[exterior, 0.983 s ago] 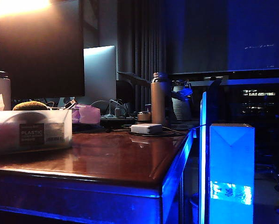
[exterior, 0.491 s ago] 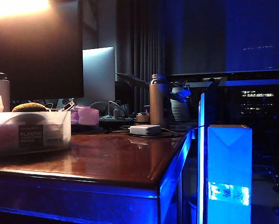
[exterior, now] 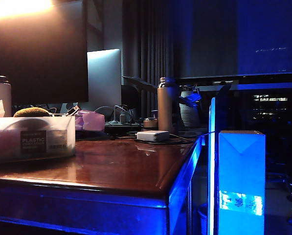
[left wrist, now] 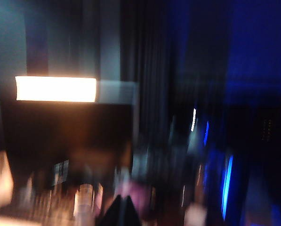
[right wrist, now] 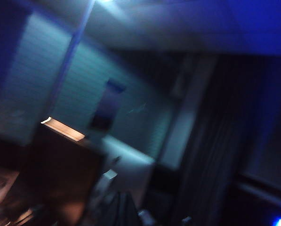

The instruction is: Pick up the kiwi and place it into the translucent box.

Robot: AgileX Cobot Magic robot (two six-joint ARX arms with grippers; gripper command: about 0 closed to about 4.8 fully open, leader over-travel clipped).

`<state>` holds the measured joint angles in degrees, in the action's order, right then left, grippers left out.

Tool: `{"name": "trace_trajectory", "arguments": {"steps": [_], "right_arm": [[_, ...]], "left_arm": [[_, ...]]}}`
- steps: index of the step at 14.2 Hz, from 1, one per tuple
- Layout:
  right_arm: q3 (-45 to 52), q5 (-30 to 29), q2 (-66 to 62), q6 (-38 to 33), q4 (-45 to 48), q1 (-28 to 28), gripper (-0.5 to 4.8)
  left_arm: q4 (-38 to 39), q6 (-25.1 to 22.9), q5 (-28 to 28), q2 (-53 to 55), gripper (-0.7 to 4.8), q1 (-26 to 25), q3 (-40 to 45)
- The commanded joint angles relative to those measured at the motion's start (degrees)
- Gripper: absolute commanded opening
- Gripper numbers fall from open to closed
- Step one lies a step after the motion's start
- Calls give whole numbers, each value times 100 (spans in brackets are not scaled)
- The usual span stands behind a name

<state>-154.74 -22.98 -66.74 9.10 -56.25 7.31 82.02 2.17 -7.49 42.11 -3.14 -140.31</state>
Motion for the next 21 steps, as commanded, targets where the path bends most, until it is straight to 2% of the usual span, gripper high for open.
{"name": "trace_trajectory", "arguments": {"steps": [1,3,4,5,6,7,8,10,13,14,16,17,18,20,21], "right_arm": [[4,15,-275,-227,719,-433,-4],[7,17,-562,-361,1108,-575,-4],[7,22,-743,-363,1130,-573,-4],[7,35,-918,-444,1102,-573,-4],[7,35,-1086,-487,1056,-566,-5],[7,28,-1235,-487,1005,-544,-4],[7,17,-1314,-485,925,-540,-5],[11,-13,-1414,-485,758,-538,-4],[13,-4,-1427,-461,505,-485,-5],[13,-4,-1432,-448,402,-372,-4],[11,11,-1429,-264,153,-144,-5],[13,0,-1423,-262,72,-24,-4],[13,-4,-1394,-262,-61,103,-4],[15,4,-1287,-155,-254,251,-5],[15,-11,-1174,-153,-341,254,-4]], "left_arm": [[17,-216,-695,-72,-3,-155,1388],[-254,-728,-671,-79,-3,-518,1998],[-664,-723,-763,-79,-3,-640,2334],[-940,-518,-1106,-81,-3,-713,2688],[-881,-400,-1226,-160,-3,-763,2981],[-739,-647,-1213,-378,-3,-763,3252],[-518,-793,-1158,-680,-3,-708,3530],[-87,-1252,-831,-1486,-3,-221,4284],[-404,-1239,-584,-3110,-3,37,5506],[-809,-1054,-520,-3567,-3,15,6026],[-1698,-326,-535,-4181,-3,-87,7265],[-1947,-166,-555,-4197,-3,-142,7853],[-2479,39,-863,-4144,-3,-251,8397],[-3799,258,-979,-4146,-3,-315,9565],[-4280,527,-990,-4146,-3,-317,10133]]}}
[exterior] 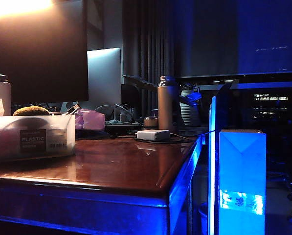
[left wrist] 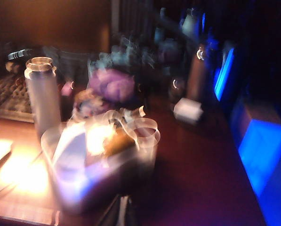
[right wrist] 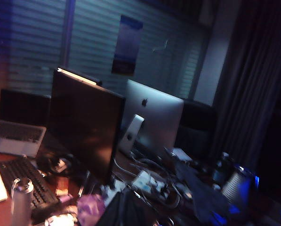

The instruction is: Pick up the kiwi and place it into the translucent box.

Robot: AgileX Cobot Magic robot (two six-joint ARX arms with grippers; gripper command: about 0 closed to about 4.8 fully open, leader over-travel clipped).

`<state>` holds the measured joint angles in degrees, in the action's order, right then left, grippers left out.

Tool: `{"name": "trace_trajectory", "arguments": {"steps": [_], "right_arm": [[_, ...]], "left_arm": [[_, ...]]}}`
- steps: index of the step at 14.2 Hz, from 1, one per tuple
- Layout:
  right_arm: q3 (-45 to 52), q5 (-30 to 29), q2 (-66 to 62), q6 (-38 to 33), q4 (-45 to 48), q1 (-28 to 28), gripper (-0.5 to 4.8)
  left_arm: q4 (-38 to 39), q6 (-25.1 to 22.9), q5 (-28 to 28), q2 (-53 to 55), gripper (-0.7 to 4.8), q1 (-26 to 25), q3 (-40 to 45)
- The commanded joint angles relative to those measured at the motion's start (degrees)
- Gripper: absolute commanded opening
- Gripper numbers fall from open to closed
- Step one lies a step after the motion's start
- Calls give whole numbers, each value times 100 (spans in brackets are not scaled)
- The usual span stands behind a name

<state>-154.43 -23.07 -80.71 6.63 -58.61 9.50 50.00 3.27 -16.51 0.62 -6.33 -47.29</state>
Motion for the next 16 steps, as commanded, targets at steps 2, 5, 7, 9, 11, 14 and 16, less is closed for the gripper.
{"name": "trace_trajectory", "arguments": {"steps": [2,5,7,9,11,14,16], "right_arm": [[-13,2,431,94,-308,33,-5],[-13,46,684,286,-1010,17,-5],[-13,44,890,284,-1172,17,-5],[-13,44,1119,275,-1305,17,-5],[-13,44,1342,275,-1355,15,-4],[-13,46,1464,278,-1366,15,-4],[-13,72,1488,278,-1366,15,-5]], "left_arm": [[-1700,546,17,4,-3,2,1720],[-2378,1161,-90,4,-3,7,2693],[-2444,1517,-48,4,-3,7,2975],[-2817,1460,282,4,-3,7,3220],[-3067,1480,514,4,-3,7,3585],[-2861,1770,310,4,-2,7,3759],[-2824,1816,221,2,-2,7,3759]]}}
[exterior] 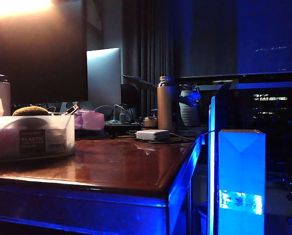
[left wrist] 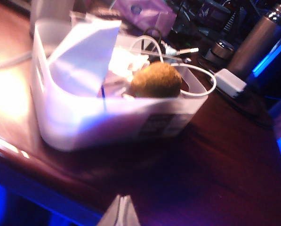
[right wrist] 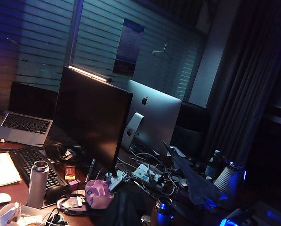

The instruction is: Pick up the kiwi and place it into the translucent box.

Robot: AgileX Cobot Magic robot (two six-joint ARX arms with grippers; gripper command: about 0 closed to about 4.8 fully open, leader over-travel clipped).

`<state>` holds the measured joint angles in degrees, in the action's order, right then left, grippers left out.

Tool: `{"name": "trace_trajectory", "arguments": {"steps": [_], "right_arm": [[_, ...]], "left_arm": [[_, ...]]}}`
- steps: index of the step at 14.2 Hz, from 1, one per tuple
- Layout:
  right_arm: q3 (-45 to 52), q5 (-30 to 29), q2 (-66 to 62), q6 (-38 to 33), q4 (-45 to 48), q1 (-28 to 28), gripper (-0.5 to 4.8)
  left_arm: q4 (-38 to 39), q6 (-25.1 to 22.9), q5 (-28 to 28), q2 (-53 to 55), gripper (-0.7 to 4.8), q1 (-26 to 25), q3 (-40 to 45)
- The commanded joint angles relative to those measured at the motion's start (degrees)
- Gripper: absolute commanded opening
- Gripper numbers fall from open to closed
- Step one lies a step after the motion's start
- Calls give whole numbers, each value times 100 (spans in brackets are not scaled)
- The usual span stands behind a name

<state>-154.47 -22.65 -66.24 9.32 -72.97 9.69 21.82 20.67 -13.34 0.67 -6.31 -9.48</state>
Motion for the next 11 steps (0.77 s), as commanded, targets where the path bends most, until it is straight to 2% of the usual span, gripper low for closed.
{"name": "trace_trajectory", "arguments": {"steps": [1,4,6,9,11], "right_arm": [[-7,72,42,9,70,-4,-5],[107,114,28,11,90,-2,-5],[706,223,125,11,511,-2,-4],[4669,367,1478,-428,3307,-4,-4],[7152,422,2494,-634,4610,-11,-5]], "left_arm": [[-7,76,-92,-2,-2,4,-22],[-7,76,-92,-2,-2,4,-22],[-7,76,-94,-2,-2,4,-22],[-7,76,-87,-2,-3,4,-22],[-7,76,-90,-2,-2,4,-22]]}}
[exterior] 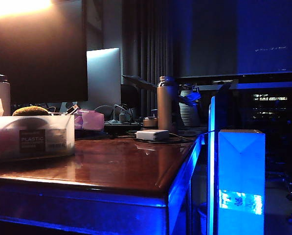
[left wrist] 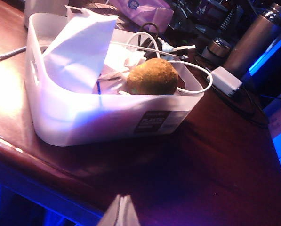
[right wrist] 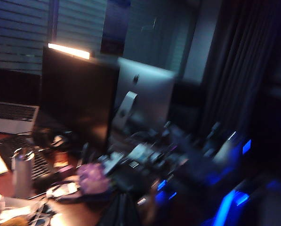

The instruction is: Pick up the kiwi and place it into the translucent box.

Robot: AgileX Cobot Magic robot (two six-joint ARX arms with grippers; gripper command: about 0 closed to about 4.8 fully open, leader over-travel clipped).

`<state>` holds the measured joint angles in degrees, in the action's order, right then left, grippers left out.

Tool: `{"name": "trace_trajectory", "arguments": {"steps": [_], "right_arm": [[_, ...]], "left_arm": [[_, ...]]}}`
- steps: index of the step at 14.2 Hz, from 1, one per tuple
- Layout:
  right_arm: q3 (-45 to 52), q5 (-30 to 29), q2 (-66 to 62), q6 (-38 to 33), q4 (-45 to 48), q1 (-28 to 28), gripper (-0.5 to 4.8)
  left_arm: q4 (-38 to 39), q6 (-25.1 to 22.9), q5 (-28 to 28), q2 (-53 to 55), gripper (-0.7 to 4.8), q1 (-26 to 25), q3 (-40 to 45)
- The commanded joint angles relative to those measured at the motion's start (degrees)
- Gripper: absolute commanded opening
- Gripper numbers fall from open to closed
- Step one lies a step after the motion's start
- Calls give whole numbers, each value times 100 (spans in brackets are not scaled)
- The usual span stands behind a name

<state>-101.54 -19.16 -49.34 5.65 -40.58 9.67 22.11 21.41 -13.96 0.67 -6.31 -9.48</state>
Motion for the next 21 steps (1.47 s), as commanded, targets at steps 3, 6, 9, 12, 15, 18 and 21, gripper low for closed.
{"name": "trace_trajectory", "arguments": {"steps": [3,6,9,12,15,18,21], "right_arm": [[4684,728,1991,-269,2129,-9,-5],[7025,1012,3071,-433,2667,-9,-5],[8382,1029,3871,-1110,3320,-129,-5],[8817,1005,4395,-1322,3442,-323,-5],[8983,1443,4673,-1097,3303,-299,-5],[8988,1609,4673,-1099,3530,-299,-5],[8988,1600,4675,-1102,3506,-291,-5]], "left_arm": [[-35,2,-28,-2,-3,4,-22],[-35,2,-28,-2,-2,4,-22],[-35,2,-24,-2,-2,4,-22],[-33,2,-24,-2,-2,4,-22],[-35,2,-26,-2,-2,4,-22],[-33,2,-24,-2,-2,4,-22],[-33,2,-24,-2,-2,4,-22]]}}
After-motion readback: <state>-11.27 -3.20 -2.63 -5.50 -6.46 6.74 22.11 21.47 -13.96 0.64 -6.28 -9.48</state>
